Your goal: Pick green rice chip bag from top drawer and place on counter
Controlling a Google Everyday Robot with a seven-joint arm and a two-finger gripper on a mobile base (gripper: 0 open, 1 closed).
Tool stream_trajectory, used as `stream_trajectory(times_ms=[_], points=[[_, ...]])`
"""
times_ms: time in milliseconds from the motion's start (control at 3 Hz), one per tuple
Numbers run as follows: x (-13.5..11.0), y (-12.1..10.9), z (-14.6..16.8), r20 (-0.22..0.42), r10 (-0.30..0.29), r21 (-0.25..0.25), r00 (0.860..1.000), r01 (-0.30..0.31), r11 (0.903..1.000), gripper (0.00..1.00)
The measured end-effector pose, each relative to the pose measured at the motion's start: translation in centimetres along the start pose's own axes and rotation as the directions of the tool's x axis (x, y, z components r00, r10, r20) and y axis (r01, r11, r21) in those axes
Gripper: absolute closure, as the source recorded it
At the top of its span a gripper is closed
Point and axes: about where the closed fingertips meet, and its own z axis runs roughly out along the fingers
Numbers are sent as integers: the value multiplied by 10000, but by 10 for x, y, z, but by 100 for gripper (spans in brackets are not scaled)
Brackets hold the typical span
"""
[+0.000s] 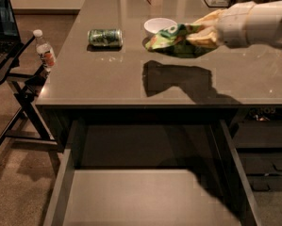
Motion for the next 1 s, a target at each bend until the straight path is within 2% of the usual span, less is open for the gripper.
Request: stream_trajectory(times_ms=[333, 667, 1000], points=[[11, 29, 24, -194, -113, -557, 9997, 102, 9984, 100], [24, 67, 36, -480, -275, -1321, 9985, 210, 9910, 100], [25, 69, 37, -493, -264, -1365, 9984, 194, 9904, 81]])
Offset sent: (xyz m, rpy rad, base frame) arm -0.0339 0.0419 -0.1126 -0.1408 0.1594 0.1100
